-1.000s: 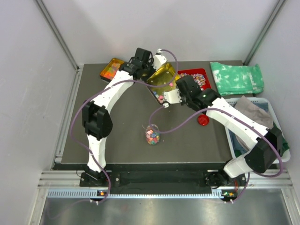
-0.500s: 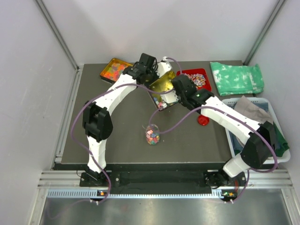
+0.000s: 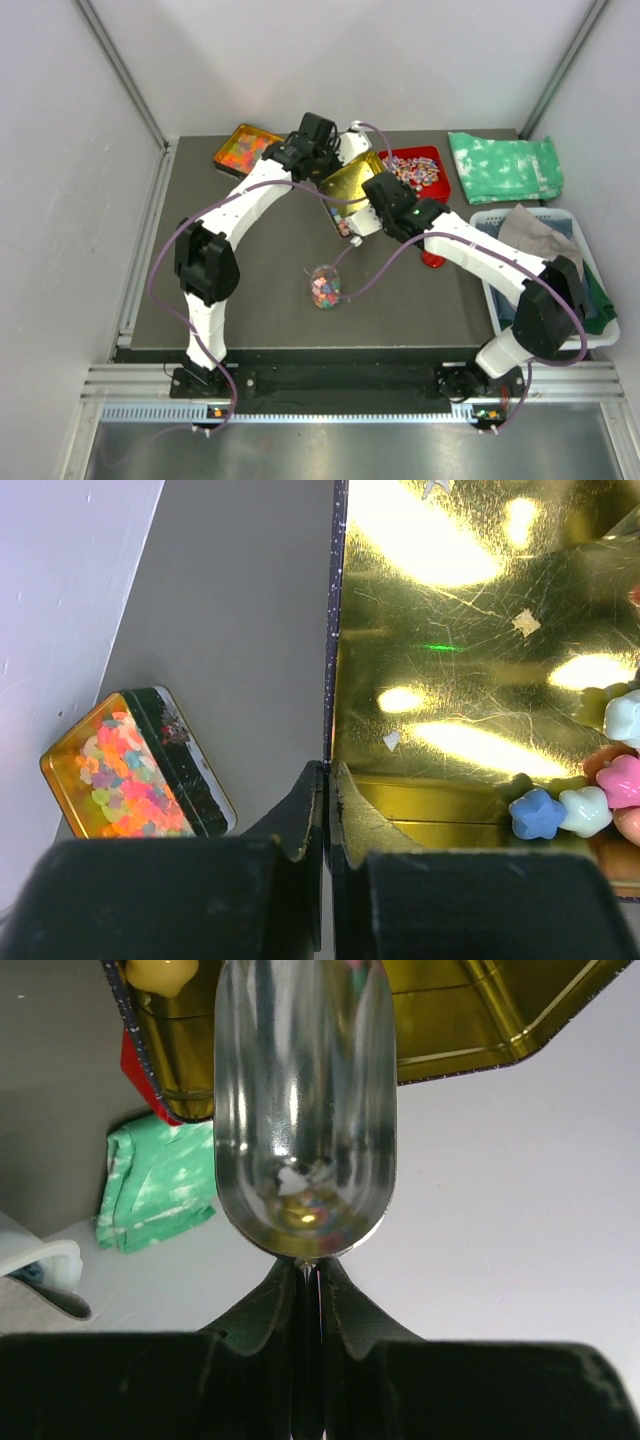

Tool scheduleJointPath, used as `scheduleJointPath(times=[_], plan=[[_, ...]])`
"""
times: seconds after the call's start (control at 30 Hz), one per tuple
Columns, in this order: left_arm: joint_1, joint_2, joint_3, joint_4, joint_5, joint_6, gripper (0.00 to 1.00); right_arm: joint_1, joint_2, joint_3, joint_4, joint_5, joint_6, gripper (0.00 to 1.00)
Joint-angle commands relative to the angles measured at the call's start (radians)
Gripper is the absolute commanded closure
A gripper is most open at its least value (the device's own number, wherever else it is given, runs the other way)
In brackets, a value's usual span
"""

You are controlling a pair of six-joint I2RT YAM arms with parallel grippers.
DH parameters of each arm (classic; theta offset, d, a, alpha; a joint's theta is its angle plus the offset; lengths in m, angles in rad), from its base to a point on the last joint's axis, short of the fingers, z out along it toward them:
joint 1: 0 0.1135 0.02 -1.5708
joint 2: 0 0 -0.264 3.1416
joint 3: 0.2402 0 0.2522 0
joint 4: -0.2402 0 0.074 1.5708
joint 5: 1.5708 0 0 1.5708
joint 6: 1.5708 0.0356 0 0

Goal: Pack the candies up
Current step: Scoop the fake candies from the storage box.

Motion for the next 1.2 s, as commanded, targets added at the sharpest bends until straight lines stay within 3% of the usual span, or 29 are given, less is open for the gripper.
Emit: scheduleJointPath(times=[0.0,0.13,0.3,0.53,0.87,1.17], plan=[[-0.008,-0.08,0.012,0.075,0.023,0.004,1.0,0.013,-0.015,0.013,-0.058,0.004,-0.034,1.0],[-0.011,-0.08,0.004,0.075,0.027,0.013,1.0,0.017,-0.018,0.039,-0.194,-0.032,-0.043,1.0],[-0.023,-0.079,0.001,0.07,0.046,0.022,1.0,0.022,-0.009,0.059,-0.25,-0.105,-0.054,1.0],[-0.045,-0.079,0.009,0.073,0.052,0.019,1.0,0.024,0.037,0.124,-0.327,-0.239,0.07,1.0],[-0.058,-0.056,0.048,0.069,0.061,0.001,1.0,0.022,0.022,-0.014,-0.261,-0.357,0.142,1.0],[-0.064,-0.054,0.044,0.078,0.061,-0.01,1.0,-0.015,0.042,-0.034,-0.259,-0.463,0.245,1.0]])
